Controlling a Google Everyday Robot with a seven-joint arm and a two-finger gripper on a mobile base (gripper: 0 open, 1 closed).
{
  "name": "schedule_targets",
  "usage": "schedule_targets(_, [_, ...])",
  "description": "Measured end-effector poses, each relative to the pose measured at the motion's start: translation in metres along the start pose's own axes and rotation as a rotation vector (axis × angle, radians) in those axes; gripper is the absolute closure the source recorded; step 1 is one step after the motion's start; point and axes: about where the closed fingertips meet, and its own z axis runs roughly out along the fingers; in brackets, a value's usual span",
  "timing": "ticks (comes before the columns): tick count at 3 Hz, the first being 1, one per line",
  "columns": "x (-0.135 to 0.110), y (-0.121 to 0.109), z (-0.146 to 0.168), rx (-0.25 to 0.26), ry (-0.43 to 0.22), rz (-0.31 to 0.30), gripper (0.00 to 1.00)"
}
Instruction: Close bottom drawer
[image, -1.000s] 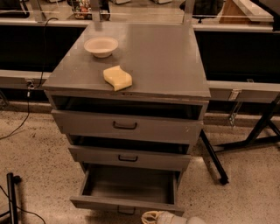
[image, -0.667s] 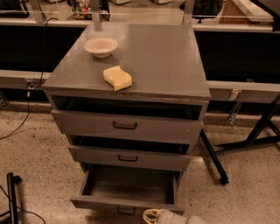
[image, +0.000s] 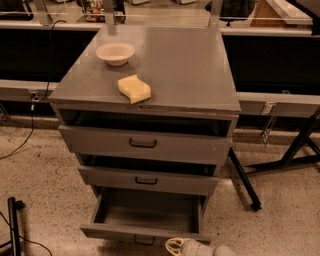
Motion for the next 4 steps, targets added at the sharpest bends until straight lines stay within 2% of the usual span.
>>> schedule_targets(2, [0.037, -0.005, 0.012, 0.012, 0.002, 0.03, 1.0])
schedule_targets(3, [0.041, -0.027, 0.015, 0.045, -0.001, 0.027, 1.0])
schedule_targets(4, [0.039, -0.063, 0.019, 0.094, -0.017, 0.027, 1.0])
